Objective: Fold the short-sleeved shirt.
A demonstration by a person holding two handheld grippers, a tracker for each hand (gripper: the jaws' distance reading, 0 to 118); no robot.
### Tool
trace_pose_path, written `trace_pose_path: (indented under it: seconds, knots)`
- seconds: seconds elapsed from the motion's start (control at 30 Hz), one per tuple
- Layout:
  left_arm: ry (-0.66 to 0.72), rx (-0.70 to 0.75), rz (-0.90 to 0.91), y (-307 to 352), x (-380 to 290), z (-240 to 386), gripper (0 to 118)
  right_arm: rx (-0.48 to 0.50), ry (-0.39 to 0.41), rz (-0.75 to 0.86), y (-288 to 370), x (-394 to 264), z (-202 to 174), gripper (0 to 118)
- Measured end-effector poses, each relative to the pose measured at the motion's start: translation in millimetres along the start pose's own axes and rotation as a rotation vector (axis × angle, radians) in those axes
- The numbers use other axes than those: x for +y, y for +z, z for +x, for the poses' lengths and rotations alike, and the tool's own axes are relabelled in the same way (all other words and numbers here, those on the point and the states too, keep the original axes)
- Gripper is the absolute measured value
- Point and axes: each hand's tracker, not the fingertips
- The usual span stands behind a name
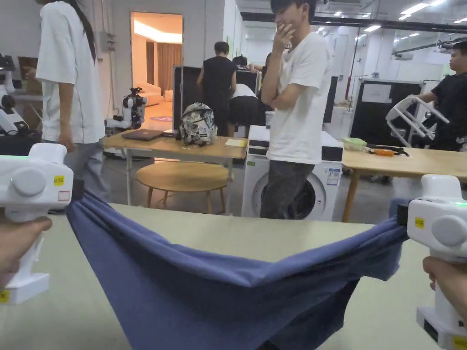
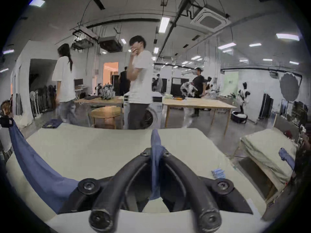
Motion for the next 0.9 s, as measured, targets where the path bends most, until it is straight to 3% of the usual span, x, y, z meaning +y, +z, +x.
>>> trace_pose_path:
  seconds: [0.23, 0.6, 0.9]
  knots:
    - [0.069, 0.034, 0.023, -15, 39, -18, 0, -0.068, -0.022, 0.027, -22, 42, 17, 5]
    - [0.012, 0.08, 0.072, -40, 80, -10, 0, -0.096, 0.033, 0.086, -54, 82, 10, 5]
    - [-0.039, 0.094, 0.047, -53, 47, -11, 0, -0.082, 0.054, 0.054, -69, 48, 1, 5]
